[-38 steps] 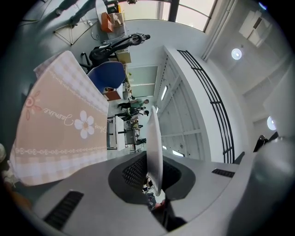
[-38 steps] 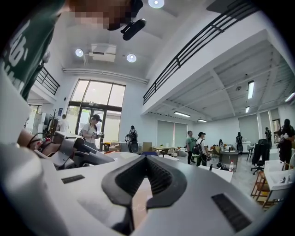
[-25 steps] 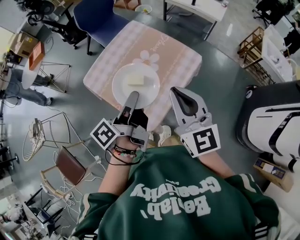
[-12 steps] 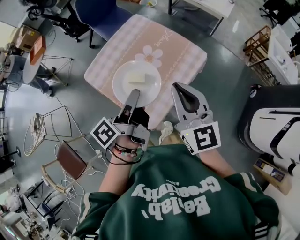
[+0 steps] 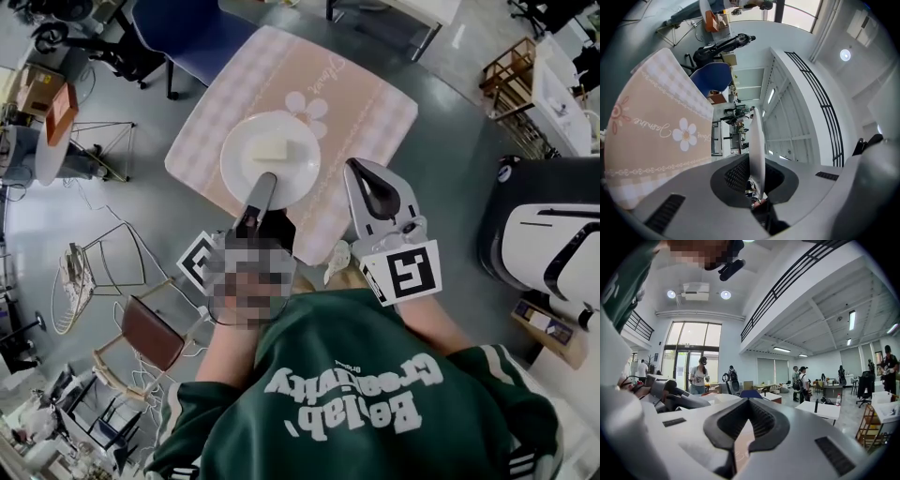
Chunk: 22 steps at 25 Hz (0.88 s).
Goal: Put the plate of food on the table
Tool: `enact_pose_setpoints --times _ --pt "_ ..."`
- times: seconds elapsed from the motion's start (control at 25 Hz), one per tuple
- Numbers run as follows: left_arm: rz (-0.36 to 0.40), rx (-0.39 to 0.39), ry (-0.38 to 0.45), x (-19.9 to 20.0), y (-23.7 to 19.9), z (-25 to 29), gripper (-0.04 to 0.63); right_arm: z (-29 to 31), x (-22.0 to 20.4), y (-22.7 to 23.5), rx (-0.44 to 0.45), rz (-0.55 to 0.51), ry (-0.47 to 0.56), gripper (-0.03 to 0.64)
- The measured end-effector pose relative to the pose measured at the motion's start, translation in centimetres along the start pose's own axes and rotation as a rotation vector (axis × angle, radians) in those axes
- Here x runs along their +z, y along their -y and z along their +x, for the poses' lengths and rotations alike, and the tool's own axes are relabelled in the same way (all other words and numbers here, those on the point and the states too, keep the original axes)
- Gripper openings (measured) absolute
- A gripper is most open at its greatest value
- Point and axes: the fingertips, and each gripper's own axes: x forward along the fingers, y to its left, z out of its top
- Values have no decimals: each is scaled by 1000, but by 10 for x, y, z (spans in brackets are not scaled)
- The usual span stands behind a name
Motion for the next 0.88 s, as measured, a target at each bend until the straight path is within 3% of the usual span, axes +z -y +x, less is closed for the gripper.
enact_pose_setpoints --times 0.56,0.88 --pt "-12 33 -104 69 -42 55 21 86 -20 20 -149 25 -47 14" --pt "-11 67 -172 93 -79 89 21 128 -48 36 -181 24 -106 14"
